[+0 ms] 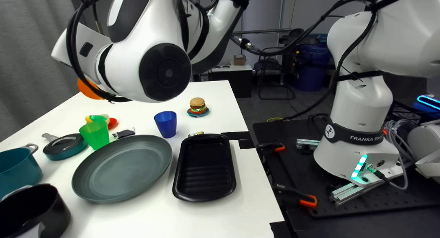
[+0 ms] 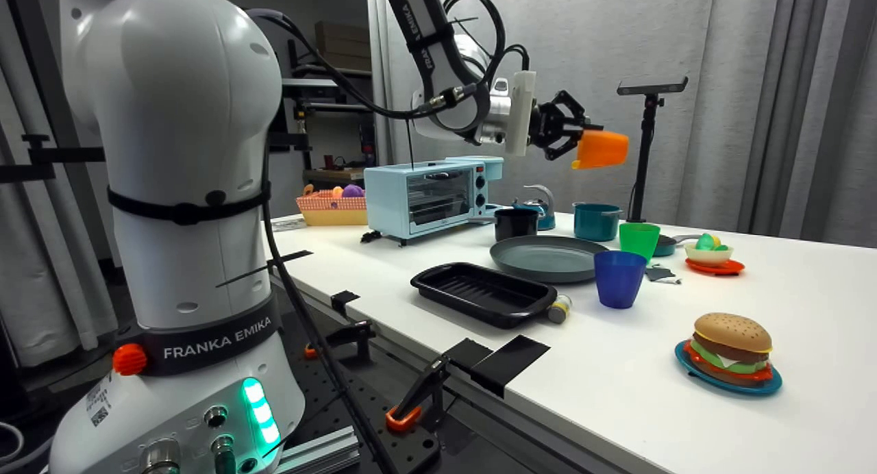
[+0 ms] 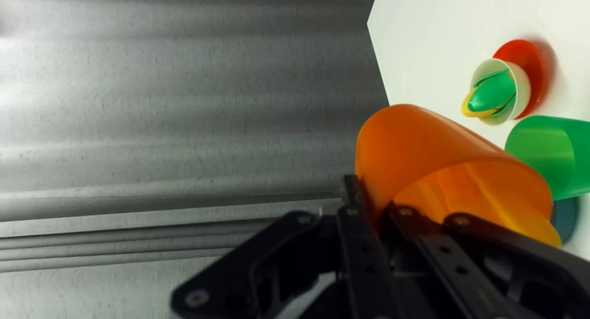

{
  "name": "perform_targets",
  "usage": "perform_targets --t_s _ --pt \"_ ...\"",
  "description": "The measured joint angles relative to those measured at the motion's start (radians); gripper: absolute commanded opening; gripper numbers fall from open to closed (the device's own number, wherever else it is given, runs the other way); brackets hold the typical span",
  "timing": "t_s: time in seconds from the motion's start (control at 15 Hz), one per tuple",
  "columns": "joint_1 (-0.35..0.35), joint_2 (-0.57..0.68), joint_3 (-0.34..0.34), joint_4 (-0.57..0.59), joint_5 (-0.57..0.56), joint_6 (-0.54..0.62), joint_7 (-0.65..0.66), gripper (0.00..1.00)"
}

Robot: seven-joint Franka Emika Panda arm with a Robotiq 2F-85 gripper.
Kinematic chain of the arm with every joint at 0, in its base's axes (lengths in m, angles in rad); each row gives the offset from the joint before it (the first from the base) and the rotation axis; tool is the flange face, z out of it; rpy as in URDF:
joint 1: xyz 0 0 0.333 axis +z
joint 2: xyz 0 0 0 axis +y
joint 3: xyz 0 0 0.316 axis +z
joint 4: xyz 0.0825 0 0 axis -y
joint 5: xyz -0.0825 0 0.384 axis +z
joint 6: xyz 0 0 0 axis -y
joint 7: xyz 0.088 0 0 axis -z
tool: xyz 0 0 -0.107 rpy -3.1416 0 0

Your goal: Move the objects from the orange cup to the gray plate

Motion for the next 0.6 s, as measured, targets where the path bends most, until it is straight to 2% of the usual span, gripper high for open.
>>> perform_targets --t_s 0.6 --pt "0.000 0.000 0.012 -0.008 -0.063 -0.073 -0.044 0.02"
